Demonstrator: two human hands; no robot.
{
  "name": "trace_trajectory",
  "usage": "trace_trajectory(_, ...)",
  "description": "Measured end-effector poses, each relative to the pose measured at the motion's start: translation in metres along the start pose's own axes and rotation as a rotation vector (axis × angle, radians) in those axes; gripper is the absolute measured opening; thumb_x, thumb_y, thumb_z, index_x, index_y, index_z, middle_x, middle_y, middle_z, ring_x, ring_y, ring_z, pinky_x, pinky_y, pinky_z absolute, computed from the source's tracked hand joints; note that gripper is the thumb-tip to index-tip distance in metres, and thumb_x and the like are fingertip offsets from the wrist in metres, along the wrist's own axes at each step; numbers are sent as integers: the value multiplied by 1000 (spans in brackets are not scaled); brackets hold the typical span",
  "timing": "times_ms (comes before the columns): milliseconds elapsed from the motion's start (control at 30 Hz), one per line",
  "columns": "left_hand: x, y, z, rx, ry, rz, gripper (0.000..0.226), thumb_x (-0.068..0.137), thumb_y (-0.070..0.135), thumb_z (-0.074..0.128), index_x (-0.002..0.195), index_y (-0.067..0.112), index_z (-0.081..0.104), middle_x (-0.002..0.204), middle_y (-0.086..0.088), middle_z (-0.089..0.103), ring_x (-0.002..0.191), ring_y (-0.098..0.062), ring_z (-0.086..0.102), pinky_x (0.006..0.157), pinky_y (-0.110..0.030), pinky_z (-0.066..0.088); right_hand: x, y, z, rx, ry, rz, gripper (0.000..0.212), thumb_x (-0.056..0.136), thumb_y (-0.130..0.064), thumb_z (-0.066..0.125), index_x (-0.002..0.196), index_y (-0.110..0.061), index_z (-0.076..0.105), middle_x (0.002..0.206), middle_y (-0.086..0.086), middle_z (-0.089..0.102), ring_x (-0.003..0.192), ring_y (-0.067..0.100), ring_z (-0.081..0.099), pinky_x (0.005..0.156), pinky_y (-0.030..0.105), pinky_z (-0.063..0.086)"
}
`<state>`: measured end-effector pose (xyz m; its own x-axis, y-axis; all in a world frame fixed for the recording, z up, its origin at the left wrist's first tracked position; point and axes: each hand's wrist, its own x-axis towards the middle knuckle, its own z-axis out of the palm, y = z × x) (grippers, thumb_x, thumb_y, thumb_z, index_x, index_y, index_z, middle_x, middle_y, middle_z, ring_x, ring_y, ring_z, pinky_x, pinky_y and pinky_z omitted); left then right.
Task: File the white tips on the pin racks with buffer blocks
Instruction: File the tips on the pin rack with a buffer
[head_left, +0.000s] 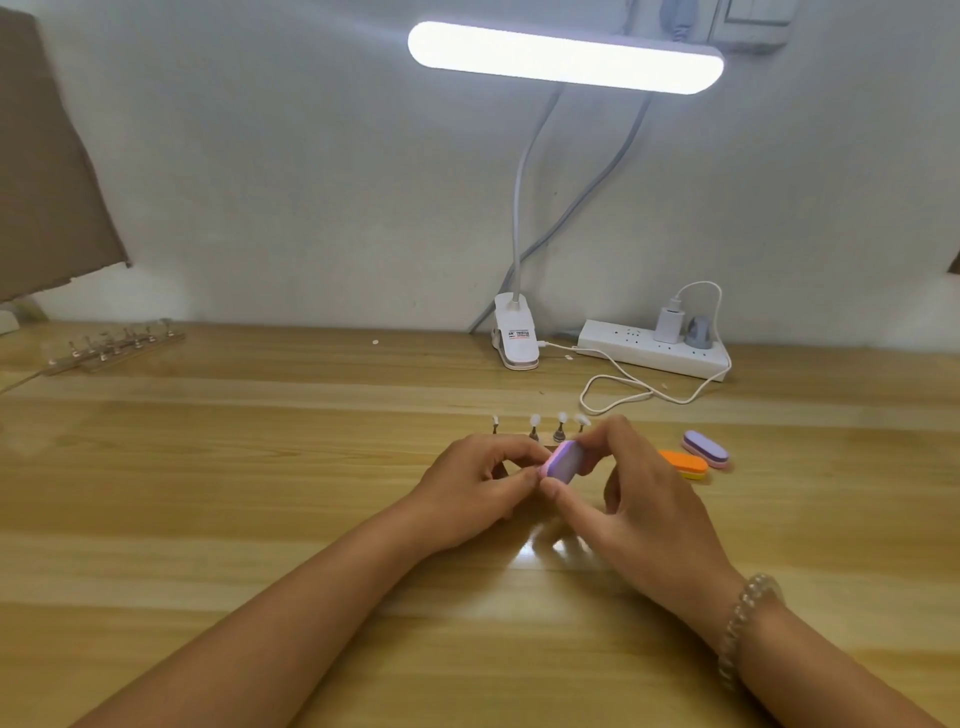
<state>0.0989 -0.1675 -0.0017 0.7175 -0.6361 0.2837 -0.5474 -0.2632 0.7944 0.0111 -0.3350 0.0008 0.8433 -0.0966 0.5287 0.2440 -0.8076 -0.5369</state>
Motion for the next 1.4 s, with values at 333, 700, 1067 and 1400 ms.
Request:
trace_trajectory(333, 0, -2, 1, -20, 6, 1, 20, 95, 5, 59, 97, 19, 73, 87, 6, 70, 60, -15, 56, 58, -25, 45, 0, 0, 1, -22, 8, -36, 31, 78, -50, 70, 93, -35, 48, 92, -23, 56, 71, -2, 52, 56, 18, 34)
trace_trajectory(700, 0, 0, 0, -38, 42, 10, 18, 92, 15, 68, 91, 33, 72, 91, 7, 74, 48, -5, 52, 55, -22, 42, 4, 4, -1, 71, 19, 44, 26, 78, -56, 66, 91, -35, 57, 91, -17, 58, 71, 0, 51, 63, 28, 42)
trace_trajectory(1067, -1, 2, 0, -35, 27, 3, 21, 92, 21, 70, 89, 41, 71, 91, 16, 72, 51, -6, 46, 55, -27, 44, 6, 6, -5, 56, 25, 45, 24, 78, -56, 62, 89, -34, 64, 94, -17, 60, 76, -4, 50, 66, 24, 38)
trace_trajectory(1400, -1, 4, 0, -26, 30, -20, 20, 89, 20, 72, 86, 40, 72, 85, 19, 69, 52, -4, 43, 56, -23, 40, 4, 4, -5, 11, 16, 12, 22, 79, -54, 65, 89, -34, 63, 94, -17, 58, 75, -6, 49, 64, 23, 37)
